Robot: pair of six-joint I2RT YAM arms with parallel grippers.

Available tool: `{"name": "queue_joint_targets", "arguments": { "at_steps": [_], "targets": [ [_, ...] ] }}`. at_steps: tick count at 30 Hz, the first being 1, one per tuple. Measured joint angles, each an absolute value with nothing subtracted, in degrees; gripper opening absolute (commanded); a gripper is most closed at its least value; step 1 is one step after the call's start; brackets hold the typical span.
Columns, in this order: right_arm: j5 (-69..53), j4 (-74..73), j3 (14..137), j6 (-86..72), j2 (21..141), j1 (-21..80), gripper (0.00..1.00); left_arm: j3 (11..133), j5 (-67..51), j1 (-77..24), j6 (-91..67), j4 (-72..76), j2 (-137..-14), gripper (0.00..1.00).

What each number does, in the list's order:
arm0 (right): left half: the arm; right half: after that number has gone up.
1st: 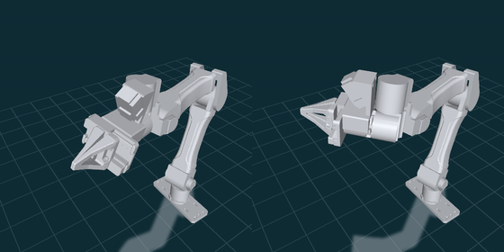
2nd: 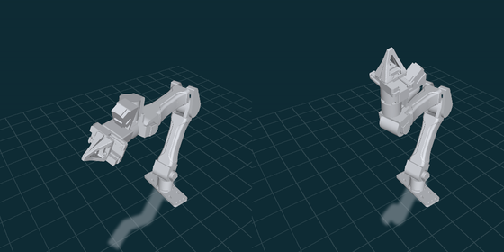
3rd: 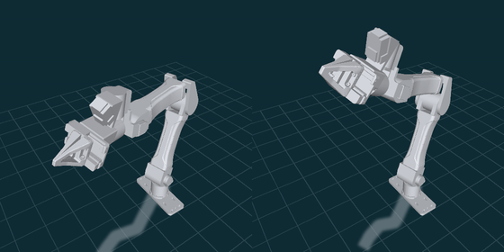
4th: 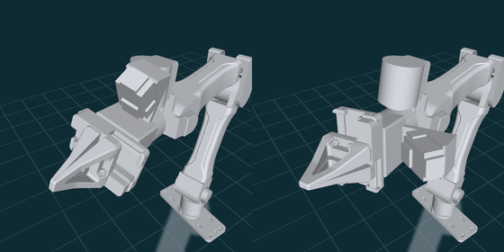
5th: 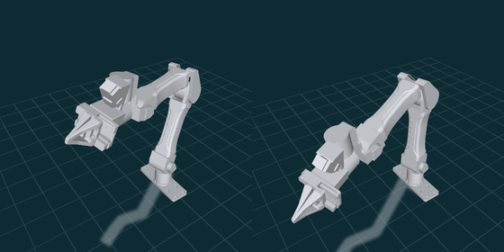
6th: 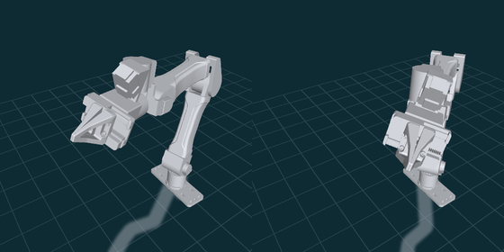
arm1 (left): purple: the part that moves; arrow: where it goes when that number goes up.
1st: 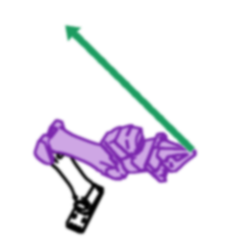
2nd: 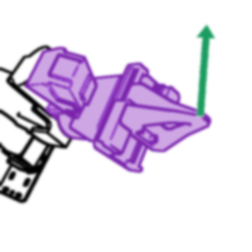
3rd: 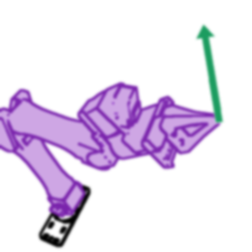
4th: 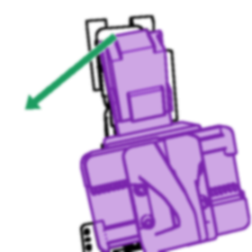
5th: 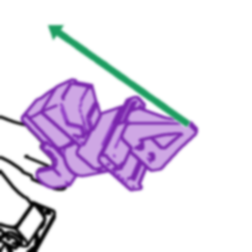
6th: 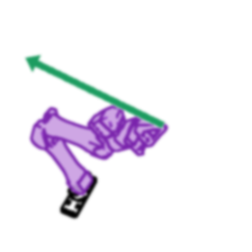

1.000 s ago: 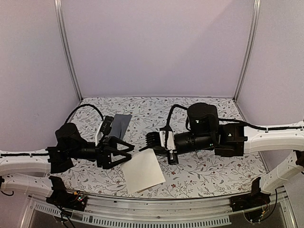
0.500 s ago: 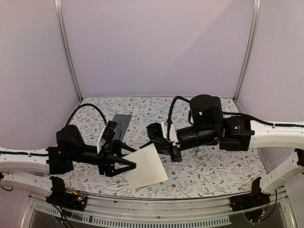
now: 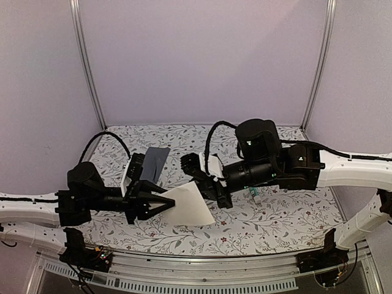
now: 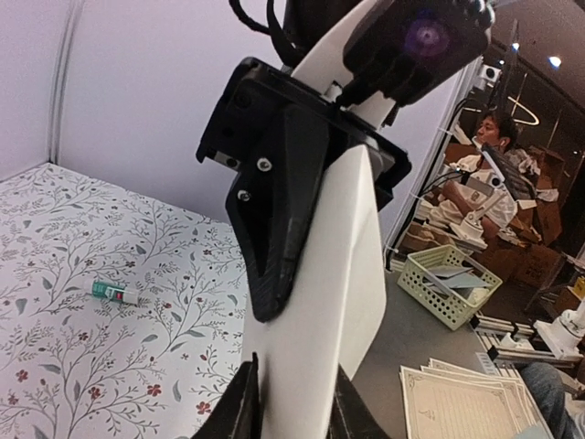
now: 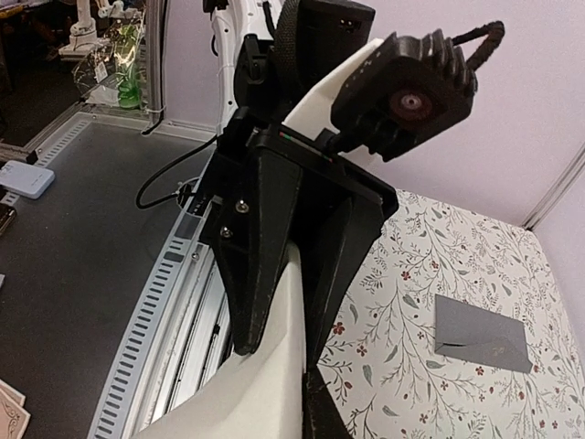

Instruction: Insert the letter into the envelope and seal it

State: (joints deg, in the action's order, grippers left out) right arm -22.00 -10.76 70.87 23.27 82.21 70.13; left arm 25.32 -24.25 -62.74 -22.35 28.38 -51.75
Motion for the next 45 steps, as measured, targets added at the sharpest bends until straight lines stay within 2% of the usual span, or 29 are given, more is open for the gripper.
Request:
{"name": "queue_joint_targets", "arguments": {
  "at_steps": [5, 8, 10, 13, 16, 18, 22, 25, 28, 31, 33, 38, 42, 44, 45],
  "targets": [
    [-20.45, -12.64, 71.07, 21.28, 82.54, 70.13, 0.05, 24.47, -23.64, -62.78, -22.06, 28.84, -49.45, 0.28],
    [-20.05, -13.34, 71.85, 20.01, 83.13, 70.11, 0.00, 24.27, -23.35, -62.78, -21.80, 29.19, -49.17, 0.53],
    [-20.25, -13.78, 72.27, 19.22, 83.26, 70.11, 0.00, 24.18, -23.00, -62.87, -21.87, 29.50, -49.17, 0.65],
    [-21.41, -14.85, 73.23, 18.52, 83.40, 70.11, 0.00, 24.05, -22.39, -62.96, -21.41, 29.69, -49.19, 0.67],
    [-22.79, -16.05, 74.19, 17.74, 83.44, 70.11, 0.00, 23.94, -21.56, -62.96, -21.10, 29.69, -49.19, 0.59],
    [-23.38, -17.06, 74.91, 17.26, 83.68, 70.11, 0.00, 23.81, -20.69, -62.96, -20.82, 29.69, -49.19, 0.59],
    [-24.36, -19.25, 76.16, 16.23, 84.77, 70.11, 0.00, 23.40, -19.31, -62.96, -20.34, 29.63, -49.04, 0.66],
    [-24.67, -20.97, 77.08, 15.29, 86.21, 70.06, 0.00, 23.05, -18.72, -62.98, -19.64, 29.63, -48.58, 0.67],
    [-24.77, -22.50, 77.80, 14.15, 87.59, 69.93, 0.00, 22.44, -18.57, -62.98, -19.29, 29.67, -47.88, 0.57],
    [-24.80, -23.44, 78.04, 13.13, 88.51, 69.56, 0.00, 22.02, -18.55, -63.00, -18.72, 29.80, -47.66, 0.36],
    [-24.80, -23.79, 78.06, 12.53, 88.62, 69.30, 0.00, 21.87, -18.50, -63.07, -18.35, 29.85, -47.68, 0.27],
    [-24.64, -24.03, 78.37, 11.51, 88.62, 68.93, 0.00, 21.85, -18.70, -63.16, -17.89, 30.48, -48.66, 0.17],
    [-24.56, -24.32, 78.37, 11.11, 88.62, 68.93, 0.00, 21.85, -18.79, -63.18, -17.85, 30.72, -49.25, 0.01],
    [-24.56, -24.34, 78.37, 11.11, 88.62, 68.93, 0.00, 21.85, -18.74, -63.22, -17.93, 30.83, -49.23, 0.00],
    [-24.56, -24.34, 78.37, 11.11, 88.60, 68.93, 0.04, 21.85, -18.74, -63.22, -18.13, 30.85, -49.23, 0.00]
  ]
}}
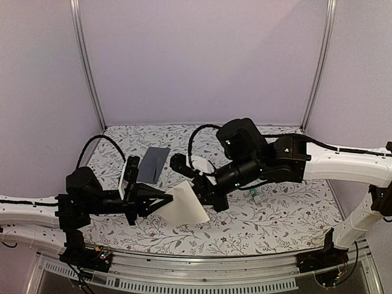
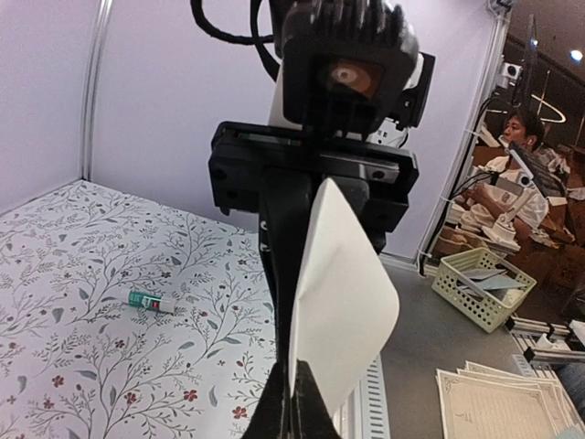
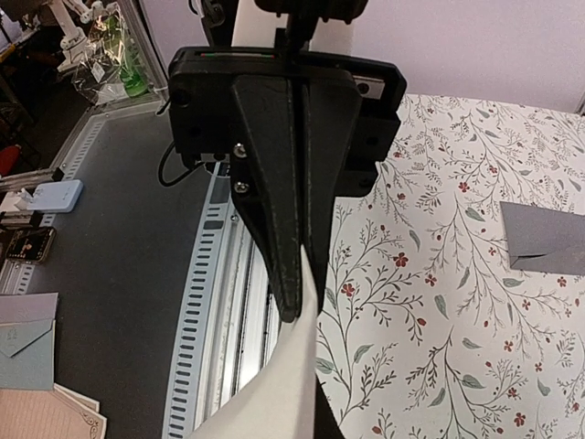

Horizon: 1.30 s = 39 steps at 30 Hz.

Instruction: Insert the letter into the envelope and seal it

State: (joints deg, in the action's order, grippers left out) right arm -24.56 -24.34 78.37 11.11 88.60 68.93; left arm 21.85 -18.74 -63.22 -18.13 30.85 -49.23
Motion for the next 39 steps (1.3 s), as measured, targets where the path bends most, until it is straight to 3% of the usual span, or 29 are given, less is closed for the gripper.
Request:
{"name": "queue_joint_targets", "arguments": {
  "at_steps": [1, 3, 6, 16, 24, 39],
  "targets": [
    [-24.56, -24.32, 78.37, 11.11, 88.58, 68.93, 0.12, 21.85, -18.70, -63.22, -18.17, 30.89, -49.23, 0.00],
    [-24.53, -24.21, 78.37, 11.07, 88.58, 68.93, 0.37, 21.85, -18.68, -63.22, -18.26, 30.98, -49.23, 0.00],
    [-23.81, -23.94, 78.30, 10.63, 88.44, 68.93, 0.62, 21.85, -18.24, -63.22, -18.65, 30.96, -49.12, 0.00],
    [-14.13, -23.53, 68.62, 8.62, 76.71, 68.71, 0.98, 21.85, -13.93, -63.22, -20.08, 29.36, -45.50, 0.00],
    [-16.71, -17.41, 61.28, 6.39, 65.45, 68.62, 0.99, 21.85, -12.36, -63.22, -20.18, 28.82, -45.23, 0.00],
    [-14.61, -11.14, 66.46, 3.79, 76.34, 68.62, 0.99, 21.87, -18.90, -63.22, -19.64, 28.88, -48.25, 0.00]
  ]
}}
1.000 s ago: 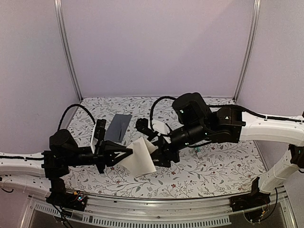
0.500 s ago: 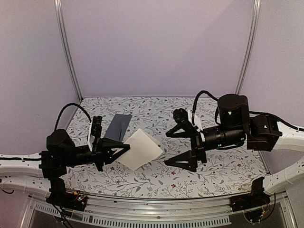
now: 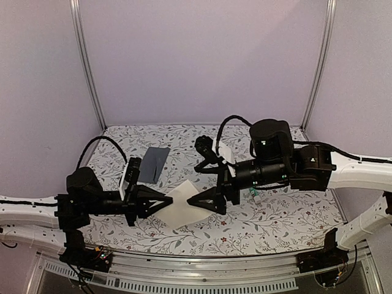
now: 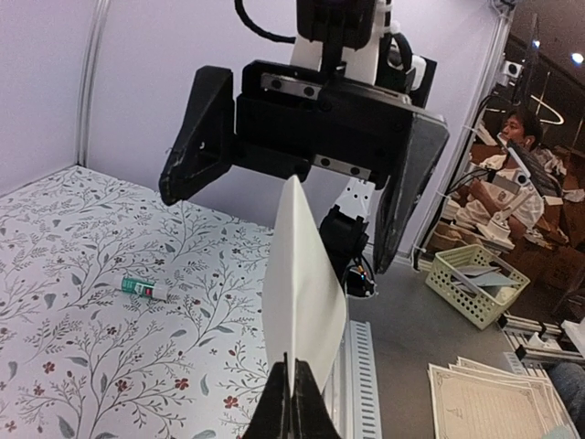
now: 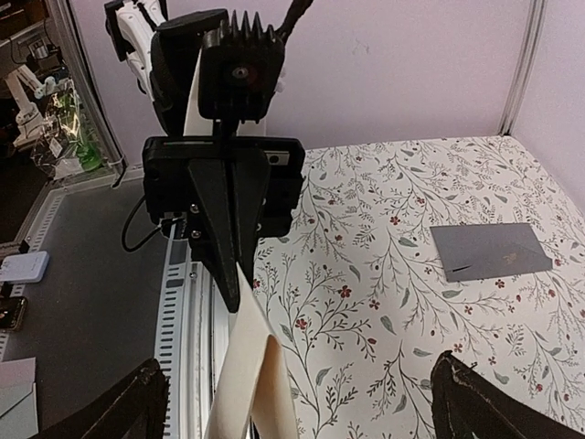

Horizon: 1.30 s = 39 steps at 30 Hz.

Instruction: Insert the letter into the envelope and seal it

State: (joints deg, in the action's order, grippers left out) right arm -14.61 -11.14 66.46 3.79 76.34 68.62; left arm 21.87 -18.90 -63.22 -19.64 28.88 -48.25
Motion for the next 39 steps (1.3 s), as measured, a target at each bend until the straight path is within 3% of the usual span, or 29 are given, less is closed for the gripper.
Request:
{"name": "queue_joint_targets", "arguments": {
  "at_steps": [3, 6, 8, 14, 17, 22, 25, 27, 36, 39],
  "targets": [
    [-16.10, -11.11, 67.05, 4.03, 78.35, 68.62, 0.99, 21.89, -21.02, -63.22, -19.46, 29.02, -49.71, 0.00],
    [-19.07, -11.25, 67.07, 4.89, 79.20, 68.62, 0.89, 21.89, -22.83, -63.22, -19.27, 29.10, -50.28, 0.00],
    [-21.21, -11.25, 67.05, 5.39, 79.22, 68.62, 0.78, 21.89, -23.64, -63.22, -19.20, 29.52, -50.22, 0.00],
    [-26.15, -11.25, 65.71, 6.42, 79.22, 68.62, 0.28, 21.91, -25.32, -63.22, -19.11, 30.30, -48.99, 0.00],
    [-27.07, -11.51, 65.39, 6.74, 79.22, 68.66, 0.15, 21.89, -25.78, -63.24, -19.09, 30.81, -48.69, 0.00],
    [-27.66, -11.51, 65.39, 7.09, 79.22, 68.66, 0.12, 21.89, -26.59, -63.24, -19.07, 31.00, -48.69, 0.00],
    [-27.77, -11.49, 65.39, 7.22, 79.22, 68.66, 0.00, 21.89, -26.59, -63.24, -19.07, 31.05, -48.69, 0.00],
    [-27.99, -11.42, 65.39, 7.01, 79.22, 68.66, 0.00, 21.89, -26.59, -63.24, -19.07, 31.05, -48.69, 0.01],
    [-28.93, -11.99, 65.39, 7.55, 79.24, 68.66, 0.00, 21.85, -26.61, -63.40, -18.52, 31.20, -48.69, 0.49],
    [-29.10, -12.95, 65.39, 7.66, 79.26, 68.66, 0.00, 21.91, -26.79, -63.40, -18.44, 31.16, -49.34, 0.57]
  ]
}}
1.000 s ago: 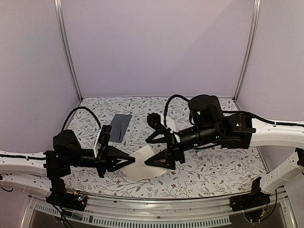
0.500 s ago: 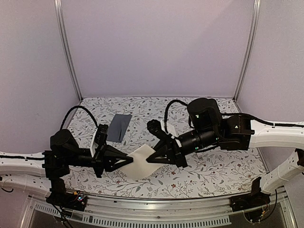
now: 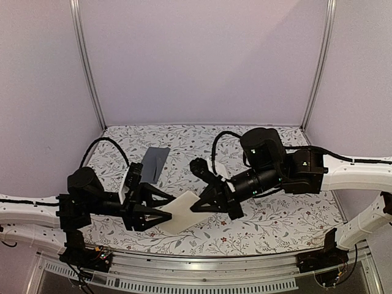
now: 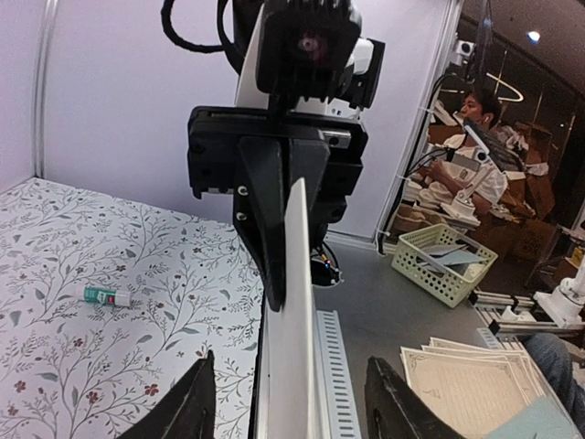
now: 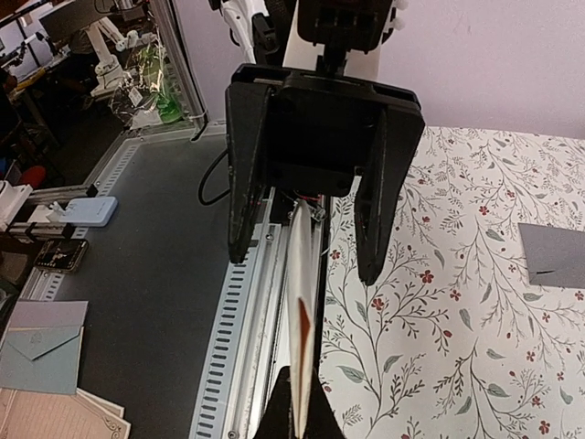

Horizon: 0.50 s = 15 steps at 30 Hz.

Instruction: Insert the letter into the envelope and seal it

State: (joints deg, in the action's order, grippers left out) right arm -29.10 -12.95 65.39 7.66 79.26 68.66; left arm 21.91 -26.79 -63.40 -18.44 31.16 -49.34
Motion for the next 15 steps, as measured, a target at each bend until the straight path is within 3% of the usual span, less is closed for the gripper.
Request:
{"name": "queue_joint_targets", "arguments": {
  "at_steps": [2, 7, 14, 15],
  "targets": [
    [-29.12, -14.00, 65.39, 7.81, 79.26, 68.66, 0.00, 22.04, -26.81, -63.44, -18.11, 30.87, -50.33, 0.55],
    [-29.67, -17.10, 66.32, 8.38, 80.95, 68.66, 0.00, 23.35, -26.63, -63.48, -17.32, 30.06, -54.13, 0.38],
    [-30.28, -21.80, 68.88, 8.86, 85.38, 68.69, 0.00, 26.20, -26.37, -64.51, -15.99, 27.68, -59.18, 0.00],
    [-30.26, -22.33, 69.04, 8.88, 85.62, 68.69, 0.00, 26.59, -26.22, -64.84, -15.73, 27.40, -59.64, 0.00]
  ]
}}
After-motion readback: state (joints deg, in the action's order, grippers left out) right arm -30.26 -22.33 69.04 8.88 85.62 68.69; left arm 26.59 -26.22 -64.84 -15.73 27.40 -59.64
